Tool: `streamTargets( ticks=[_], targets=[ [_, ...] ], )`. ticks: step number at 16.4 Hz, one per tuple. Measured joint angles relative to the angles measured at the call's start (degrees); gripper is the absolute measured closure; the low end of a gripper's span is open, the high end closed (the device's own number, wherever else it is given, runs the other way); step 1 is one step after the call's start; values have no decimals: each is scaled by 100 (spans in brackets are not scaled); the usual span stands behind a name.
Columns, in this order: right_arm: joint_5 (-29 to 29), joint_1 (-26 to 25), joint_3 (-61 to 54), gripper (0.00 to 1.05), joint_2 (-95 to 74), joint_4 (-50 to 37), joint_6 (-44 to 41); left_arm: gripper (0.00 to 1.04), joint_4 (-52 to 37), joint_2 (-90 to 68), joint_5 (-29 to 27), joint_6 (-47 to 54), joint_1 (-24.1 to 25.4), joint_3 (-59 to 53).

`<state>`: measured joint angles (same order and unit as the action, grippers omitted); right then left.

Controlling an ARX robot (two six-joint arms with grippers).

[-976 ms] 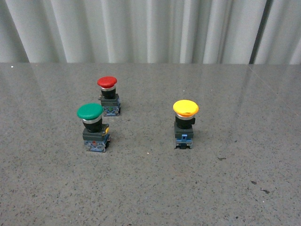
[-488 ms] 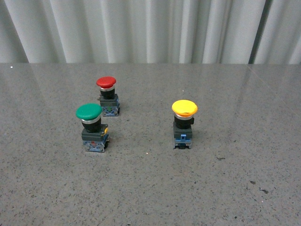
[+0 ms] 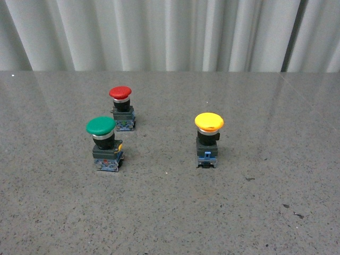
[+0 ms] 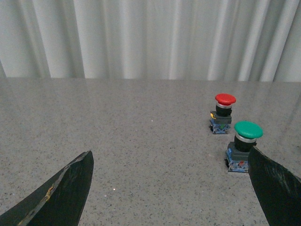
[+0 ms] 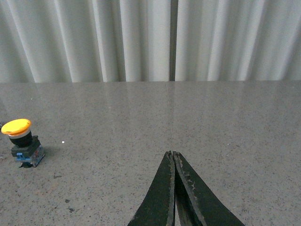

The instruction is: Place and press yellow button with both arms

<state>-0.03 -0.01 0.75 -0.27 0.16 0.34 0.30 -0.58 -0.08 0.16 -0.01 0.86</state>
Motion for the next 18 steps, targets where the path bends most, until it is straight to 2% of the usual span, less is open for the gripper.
streamTargets(
  ticks=[10,11,12,13,14,15,16,17,18],
  targets=[
    [0,0,0,103,0,9,0,7,-4,0,4,-2,0,0],
    [0,0,0,96,0,7,0,7,-4,0,4,-2,0,0],
    [0,0,0,81,0,9,0,7,-4,0,4,0,0,0],
    [0,0,0,65,0,9,0,7,-4,0,4,0,0,0],
    [0,0,0,39,0,9,0,7,-4,0,4,-2,0,0],
    [0,0,0,30,0,9,0,7,-4,0,7,0,0,0],
    [0,0,0,15,0,9,-2,7,-4,0,4,-2,0,0],
    [0,0,0,5,0,9,0,7,-4,0,4,-2,0,0],
    [0,0,0,7,0,9,0,7,-4,0,4,-2,0,0]
  ],
)
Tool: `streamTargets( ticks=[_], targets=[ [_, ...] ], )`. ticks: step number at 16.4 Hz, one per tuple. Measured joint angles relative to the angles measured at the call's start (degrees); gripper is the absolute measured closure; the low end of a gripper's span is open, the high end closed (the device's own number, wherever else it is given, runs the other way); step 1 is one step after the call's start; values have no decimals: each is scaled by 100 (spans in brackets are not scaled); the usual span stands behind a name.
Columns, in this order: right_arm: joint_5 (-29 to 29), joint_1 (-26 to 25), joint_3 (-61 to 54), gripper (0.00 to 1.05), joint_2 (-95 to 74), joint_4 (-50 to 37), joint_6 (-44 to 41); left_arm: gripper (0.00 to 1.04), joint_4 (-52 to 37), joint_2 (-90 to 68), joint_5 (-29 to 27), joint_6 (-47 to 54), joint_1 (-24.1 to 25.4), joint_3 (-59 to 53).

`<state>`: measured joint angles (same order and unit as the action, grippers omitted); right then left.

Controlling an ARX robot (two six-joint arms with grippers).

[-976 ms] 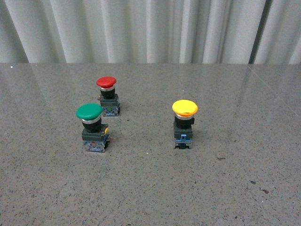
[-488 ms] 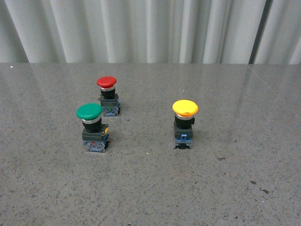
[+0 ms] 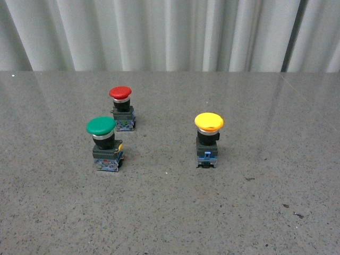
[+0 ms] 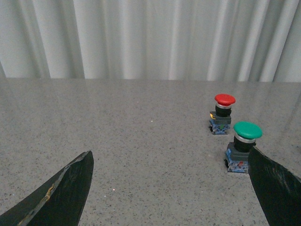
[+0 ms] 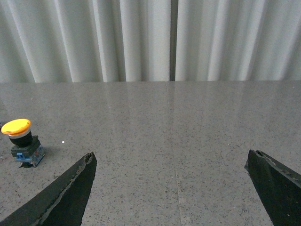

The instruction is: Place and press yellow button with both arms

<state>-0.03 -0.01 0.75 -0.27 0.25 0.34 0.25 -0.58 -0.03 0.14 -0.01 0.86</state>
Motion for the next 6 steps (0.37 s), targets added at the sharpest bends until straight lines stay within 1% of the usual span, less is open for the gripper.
streamTargets(
  ticks=[6],
  targets=[
    [0,0,0,6,0,0,0,7,0,0,0,0,0,0]
  ],
)
